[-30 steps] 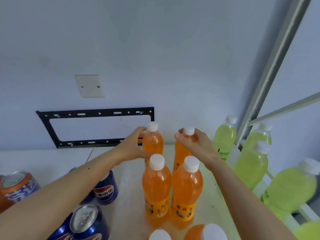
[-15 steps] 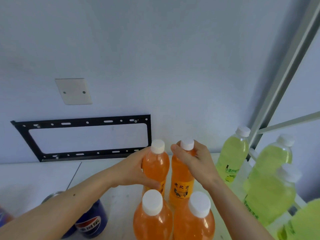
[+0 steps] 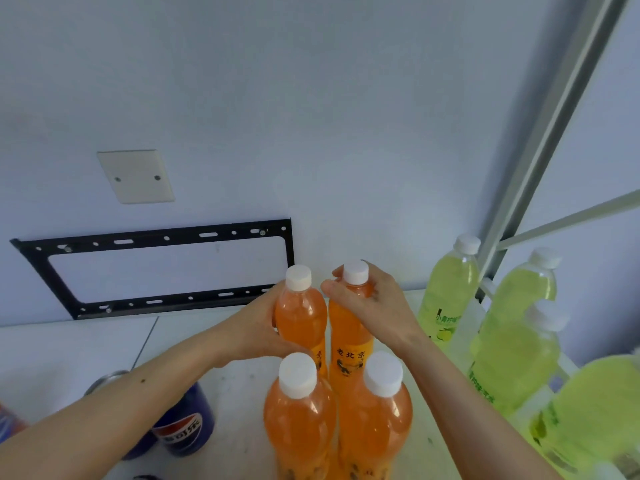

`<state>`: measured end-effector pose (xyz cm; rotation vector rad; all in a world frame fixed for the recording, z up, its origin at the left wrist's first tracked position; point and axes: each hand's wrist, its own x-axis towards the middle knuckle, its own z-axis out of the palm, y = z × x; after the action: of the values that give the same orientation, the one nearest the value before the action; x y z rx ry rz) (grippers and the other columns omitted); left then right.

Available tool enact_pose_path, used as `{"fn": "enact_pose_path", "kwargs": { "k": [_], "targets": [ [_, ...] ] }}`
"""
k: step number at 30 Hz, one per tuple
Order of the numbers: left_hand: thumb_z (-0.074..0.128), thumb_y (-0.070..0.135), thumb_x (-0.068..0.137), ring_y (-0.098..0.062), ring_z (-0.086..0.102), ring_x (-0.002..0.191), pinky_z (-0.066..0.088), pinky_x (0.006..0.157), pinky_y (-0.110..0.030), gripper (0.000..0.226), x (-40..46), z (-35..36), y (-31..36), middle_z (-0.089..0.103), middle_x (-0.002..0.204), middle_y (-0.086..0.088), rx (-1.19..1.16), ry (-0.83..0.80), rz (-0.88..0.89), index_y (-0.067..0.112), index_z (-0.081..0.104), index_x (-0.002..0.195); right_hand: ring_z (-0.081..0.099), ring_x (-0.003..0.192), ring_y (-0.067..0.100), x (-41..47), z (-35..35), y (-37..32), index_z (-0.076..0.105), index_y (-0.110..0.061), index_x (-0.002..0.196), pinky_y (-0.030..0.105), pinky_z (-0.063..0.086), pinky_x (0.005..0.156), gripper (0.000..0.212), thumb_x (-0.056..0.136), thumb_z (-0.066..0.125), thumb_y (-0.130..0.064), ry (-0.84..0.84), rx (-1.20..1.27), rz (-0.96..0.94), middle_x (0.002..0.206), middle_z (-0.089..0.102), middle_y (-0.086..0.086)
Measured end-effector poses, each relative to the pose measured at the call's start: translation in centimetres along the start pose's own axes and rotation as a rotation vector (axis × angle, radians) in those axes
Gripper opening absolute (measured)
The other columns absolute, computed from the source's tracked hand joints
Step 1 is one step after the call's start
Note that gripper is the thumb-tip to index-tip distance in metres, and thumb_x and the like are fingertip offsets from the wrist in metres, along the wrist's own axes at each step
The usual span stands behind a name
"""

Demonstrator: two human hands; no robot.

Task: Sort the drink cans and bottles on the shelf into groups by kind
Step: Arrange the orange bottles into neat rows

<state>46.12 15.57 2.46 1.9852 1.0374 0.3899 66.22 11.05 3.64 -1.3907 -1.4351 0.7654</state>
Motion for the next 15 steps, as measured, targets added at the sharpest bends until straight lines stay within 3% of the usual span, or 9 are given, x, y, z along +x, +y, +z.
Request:
{"fn": "enact_pose_path", "kwargs": {
  "k": [3, 5, 9, 13, 15],
  "targets": [
    [0.086, 0.044, 0.063, -0.004, 0.054, 0.117, 0.052, 0.096, -0.031, 0.088, -0.4, -0.7, 0.0, 0.051, 0.127, 0.02, 0.032, 0.037, -0.006, 0.045, 0.034, 0.134, 0.065, 0.09, 0.014, -0.8, -0.8, -0.5, 0.063, -0.022, 0.099, 0.031, 0.053, 0.078, 0.039, 0.077, 0.074, -0.052, 0.006, -0.041, 0.009, 0.092, 0.069, -0.003],
    [0.085, 0.047, 0.06, -0.009, 0.054, 0.118, 0.049, 0.099, -0.038, 0.091, -1.0, -1.4, 0.5, 0.053, 0.129, 0.016, 0.018, 0.058, -0.023, 0.043, 0.034, 0.135, 0.063, 0.094, 0.009, -1.5, -1.6, -1.1, 0.062, -0.024, 0.104, 0.027, 0.051, 0.08, 0.041, 0.078, 0.072, -0.054, 0.026, -0.073, 0.015, 0.095, 0.068, -0.008],
    [0.083, 0.04, 0.064, -0.007, 0.057, 0.115, 0.047, 0.103, -0.04, 0.084, -2.4, -2.7, 3.0, 0.058, 0.128, 0.013, 0.06, 0.079, -0.003, 0.037, 0.039, 0.135, 0.061, 0.101, 0.0, -3.3, -4.0, -3.0, 0.062, -0.024, 0.112, 0.023, 0.05, 0.09, 0.045, 0.08, 0.068, -0.056, 0.155, -0.143, -0.018, 0.105, 0.066, -0.013],
    [0.077, 0.06, 0.057, -0.006, 0.05, 0.123, 0.044, 0.102, -0.034, 0.085, -4.4, -4.5, 6.4, 0.053, 0.132, 0.014, 0.268, 0.11, 0.087, 0.036, 0.046, 0.132, 0.062, 0.099, 0.006, -6.4, -6.8, -5.7, 0.063, -0.021, 0.111, 0.026, 0.051, 0.087, 0.042, 0.083, 0.066, -0.052, 0.232, -0.313, -0.049, 0.104, 0.066, -0.011],
    [0.075, 0.056, 0.063, -0.005, 0.049, 0.124, 0.044, 0.104, -0.035, 0.082, -5.6, -5.2, 8.5, 0.052, 0.136, 0.013, 0.398, 0.134, 0.132, 0.031, 0.047, 0.135, 0.06, 0.101, 0.007, -8.3, -8.0, -7.2, 0.063, -0.022, 0.113, 0.027, 0.049, 0.084, 0.04, 0.085, 0.066, -0.049, 0.219, -0.443, -0.069, 0.106, 0.063, -0.012]
  ]
}}
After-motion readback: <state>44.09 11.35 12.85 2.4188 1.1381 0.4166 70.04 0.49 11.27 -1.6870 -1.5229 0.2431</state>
